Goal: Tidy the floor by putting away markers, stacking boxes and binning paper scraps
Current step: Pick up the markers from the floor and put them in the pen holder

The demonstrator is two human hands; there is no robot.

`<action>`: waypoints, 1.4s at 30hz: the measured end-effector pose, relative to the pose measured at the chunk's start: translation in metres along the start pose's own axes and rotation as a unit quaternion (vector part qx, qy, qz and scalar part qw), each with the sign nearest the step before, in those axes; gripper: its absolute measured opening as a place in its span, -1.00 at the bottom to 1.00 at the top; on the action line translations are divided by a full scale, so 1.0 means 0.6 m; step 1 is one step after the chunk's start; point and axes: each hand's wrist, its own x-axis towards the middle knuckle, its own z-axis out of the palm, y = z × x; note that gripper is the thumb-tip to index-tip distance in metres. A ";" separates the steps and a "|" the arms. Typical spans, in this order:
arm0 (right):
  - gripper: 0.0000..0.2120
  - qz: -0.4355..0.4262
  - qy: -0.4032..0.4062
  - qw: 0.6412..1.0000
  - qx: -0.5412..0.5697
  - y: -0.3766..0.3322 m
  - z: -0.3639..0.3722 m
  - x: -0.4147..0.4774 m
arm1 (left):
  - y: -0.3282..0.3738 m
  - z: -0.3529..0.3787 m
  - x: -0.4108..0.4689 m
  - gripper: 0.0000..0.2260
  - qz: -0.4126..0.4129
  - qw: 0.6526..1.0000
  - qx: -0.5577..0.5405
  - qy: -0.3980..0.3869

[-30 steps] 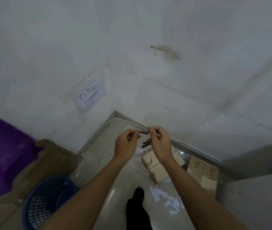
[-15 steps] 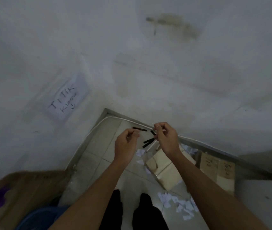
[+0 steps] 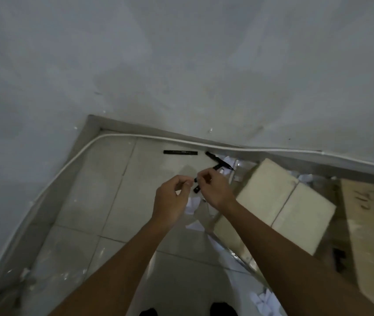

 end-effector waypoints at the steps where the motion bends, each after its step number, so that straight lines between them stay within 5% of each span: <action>1: -0.77 0.014 0.004 1.000 -0.014 0.022 0.020 0.030 | -0.036 0.017 0.020 -0.81 0.011 1.000 0.003 -0.006; 7: -0.43 0.088 0.058 0.985 -0.136 0.084 0.064 0.173 | -0.163 0.078 0.154 -0.84 0.107 0.994 0.035 -0.012; 10: -0.41 0.119 0.076 0.970 -0.198 0.092 0.060 0.219 | -0.189 0.100 0.205 -0.84 0.139 0.988 0.058 -0.022; 18: -0.16 0.172 0.018 0.946 -0.273 0.128 0.072 0.283 | -0.242 0.110 0.294 -0.72 0.193 0.956 0.214 -0.052; 24: -0.26 0.127 0.034 0.963 -0.235 0.154 0.113 0.279 | -0.288 0.094 0.310 -0.47 0.169 0.930 0.325 -0.032; 33: -0.59 -0.074 0.004 0.972 -0.222 0.135 0.159 0.244 | -0.315 0.096 0.326 -0.22 0.139 0.883 0.445 -0.048; 38: -0.45 0.025 0.093 0.975 -0.198 0.146 0.134 0.251 | -0.305 0.094 0.343 -0.38 0.130 0.873 0.468 -0.044; 42: -0.26 0.135 0.076 0.971 -0.181 0.161 0.129 0.265 | -0.290 0.114 0.358 -0.33 0.185 0.862 0.469 -0.056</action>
